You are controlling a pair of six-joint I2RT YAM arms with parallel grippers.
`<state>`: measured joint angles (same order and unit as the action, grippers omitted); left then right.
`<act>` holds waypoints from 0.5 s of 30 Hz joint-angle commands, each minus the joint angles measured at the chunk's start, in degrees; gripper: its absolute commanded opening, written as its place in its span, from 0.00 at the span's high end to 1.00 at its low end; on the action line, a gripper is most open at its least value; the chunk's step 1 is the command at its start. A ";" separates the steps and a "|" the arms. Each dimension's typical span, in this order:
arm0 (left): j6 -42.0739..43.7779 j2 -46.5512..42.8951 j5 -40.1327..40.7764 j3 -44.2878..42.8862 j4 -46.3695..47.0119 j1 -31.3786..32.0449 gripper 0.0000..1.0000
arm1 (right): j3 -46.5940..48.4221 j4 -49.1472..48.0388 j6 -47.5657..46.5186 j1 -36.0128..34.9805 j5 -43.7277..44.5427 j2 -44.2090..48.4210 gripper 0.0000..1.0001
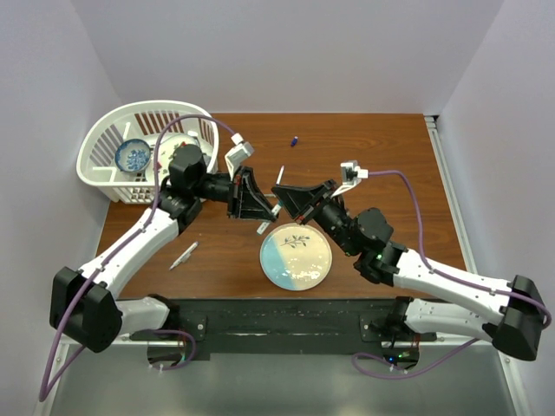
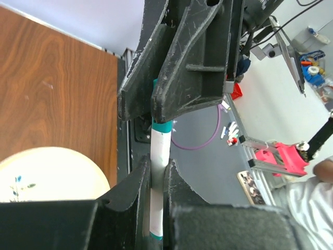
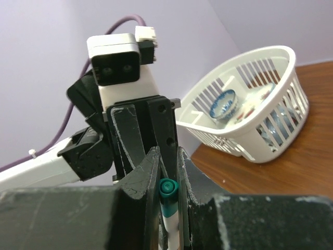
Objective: Insert the pens into the pen caps
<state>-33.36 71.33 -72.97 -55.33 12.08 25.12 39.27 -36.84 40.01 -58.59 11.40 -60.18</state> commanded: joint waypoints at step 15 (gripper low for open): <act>-7.24 -11.12 16.37 9.19 27.56 -3.06 1.00 | 16.46 28.23 -6.08 -9.70 4.85 -4.94 0.99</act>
<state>-41.39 61.82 -64.40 -45.91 31.90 22.57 56.21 -11.88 32.75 -65.41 19.35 -63.57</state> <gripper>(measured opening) 0.110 0.123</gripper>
